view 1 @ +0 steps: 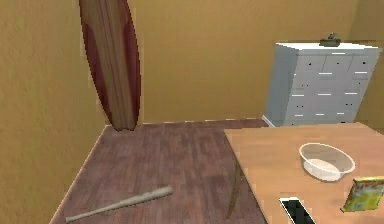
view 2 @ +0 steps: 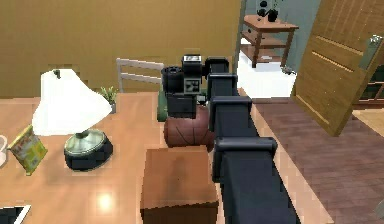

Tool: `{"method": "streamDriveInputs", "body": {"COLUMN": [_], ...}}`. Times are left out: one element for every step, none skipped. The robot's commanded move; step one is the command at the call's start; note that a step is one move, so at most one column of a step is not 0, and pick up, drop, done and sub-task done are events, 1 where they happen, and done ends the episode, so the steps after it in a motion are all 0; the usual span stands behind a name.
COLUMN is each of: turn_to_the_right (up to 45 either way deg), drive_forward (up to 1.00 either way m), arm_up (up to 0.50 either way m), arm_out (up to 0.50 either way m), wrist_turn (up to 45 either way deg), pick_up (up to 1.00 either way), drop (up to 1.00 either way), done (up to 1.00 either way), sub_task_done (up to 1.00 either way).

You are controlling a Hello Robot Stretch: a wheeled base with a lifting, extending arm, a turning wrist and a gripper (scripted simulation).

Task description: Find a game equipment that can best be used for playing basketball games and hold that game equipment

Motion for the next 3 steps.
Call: {"method": "streamDriveInputs", "body": {"turn_to_the_right": [0.0, 0.0, 0.0], "drive_forward": [0.00, 0.00, 0.00], "arm_up": [-0.20, 0.00, 0.10], "arm_out": [0.00, 0.00, 0.00], "wrist_turn": [0.0, 0.0, 0.0], "pick_up": [0.00, 1.00, 0.00], "drop": [0.00, 0.00, 0.00], "done": [0.00, 0.00, 0.00], "sub_task_done": [0.00, 0.00, 0.00]}}
